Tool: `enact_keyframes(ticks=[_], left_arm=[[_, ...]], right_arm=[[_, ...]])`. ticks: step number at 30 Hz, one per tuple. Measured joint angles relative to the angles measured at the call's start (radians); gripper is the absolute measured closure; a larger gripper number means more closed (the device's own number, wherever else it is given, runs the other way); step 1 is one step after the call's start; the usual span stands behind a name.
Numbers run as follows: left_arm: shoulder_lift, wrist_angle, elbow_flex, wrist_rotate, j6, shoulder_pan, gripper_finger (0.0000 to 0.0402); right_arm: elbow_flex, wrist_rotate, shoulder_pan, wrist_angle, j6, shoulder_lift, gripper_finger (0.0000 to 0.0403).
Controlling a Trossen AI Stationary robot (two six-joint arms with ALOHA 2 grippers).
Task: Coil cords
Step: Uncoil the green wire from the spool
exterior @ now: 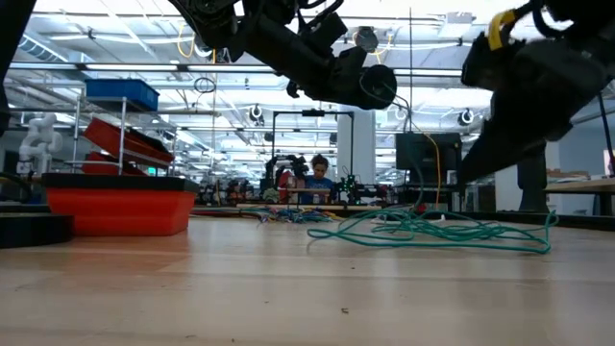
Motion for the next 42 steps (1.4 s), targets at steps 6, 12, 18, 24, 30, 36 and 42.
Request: enact_keyframes(ticks=[6,12,18,24,30,36,42], left_arm=[[0.000,0.004,0.000,0.000,0.000,0.000,0.0401],[0.000,0.006,0.000,0.000,0.000,-0.001,0.0401],[0.000,0.011,0.000,0.003,-0.001,-0.008,0.0401],[0.000,0.011,0.000,0.009,-0.002,-0.008,0.0401],[0.000,0.010,0.000,0.011,-0.003,-0.008,0.0401],[0.000,0.010,0.000,0.024,-0.004,-0.008,0.0401],[0.000,0.010,0.000,0.024,-0.004,-0.008,0.0401]], right_arm=[[0.000,0.086,0.020,0.169,-0.163,-0.075,0.0227],[0.001,0.307,0.022,0.304,-0.383,-0.140,0.0247],[0.001,0.388,-0.042,0.342,-0.508,-0.133,0.0262],[0.000,0.387,-0.134,0.421,-0.616,-0.107,0.0264],[0.000,0.266,-0.233,0.433,-0.607,-0.101,0.0264],[0.000,0.219,-0.292,0.444,-0.598,-0.084,0.0264],[0.000,0.125,-0.337,0.470,-0.580,-0.046,0.0283]])
